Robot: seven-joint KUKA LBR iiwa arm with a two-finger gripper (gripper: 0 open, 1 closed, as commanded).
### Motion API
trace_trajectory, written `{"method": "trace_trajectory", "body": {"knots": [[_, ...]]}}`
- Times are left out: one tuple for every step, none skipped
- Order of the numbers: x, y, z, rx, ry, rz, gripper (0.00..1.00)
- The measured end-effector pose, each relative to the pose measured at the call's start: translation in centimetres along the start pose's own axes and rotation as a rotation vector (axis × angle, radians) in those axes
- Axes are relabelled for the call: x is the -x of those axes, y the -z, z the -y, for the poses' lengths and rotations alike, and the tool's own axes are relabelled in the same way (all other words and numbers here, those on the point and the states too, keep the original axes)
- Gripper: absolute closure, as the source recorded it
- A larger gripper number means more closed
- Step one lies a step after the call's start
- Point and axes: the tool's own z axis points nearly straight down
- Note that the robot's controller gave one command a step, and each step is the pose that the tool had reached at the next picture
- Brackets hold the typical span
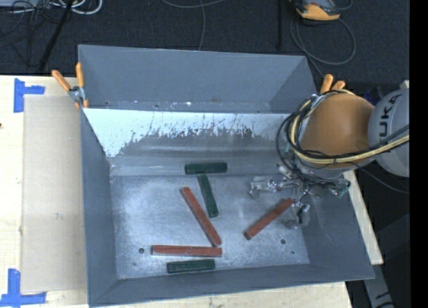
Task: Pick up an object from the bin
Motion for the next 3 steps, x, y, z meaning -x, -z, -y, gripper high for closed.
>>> {"method": "trace_trajectory", "body": {"knots": [[-0.03,0.0,0.02,0.0,-0.003,0.0,1.0],[-0.03,0.0,0.02,0.0,-0.003,0.0,0.0],[-0.04,0.0,0.03,0.0,-0.005,0.001,1.0]]}}
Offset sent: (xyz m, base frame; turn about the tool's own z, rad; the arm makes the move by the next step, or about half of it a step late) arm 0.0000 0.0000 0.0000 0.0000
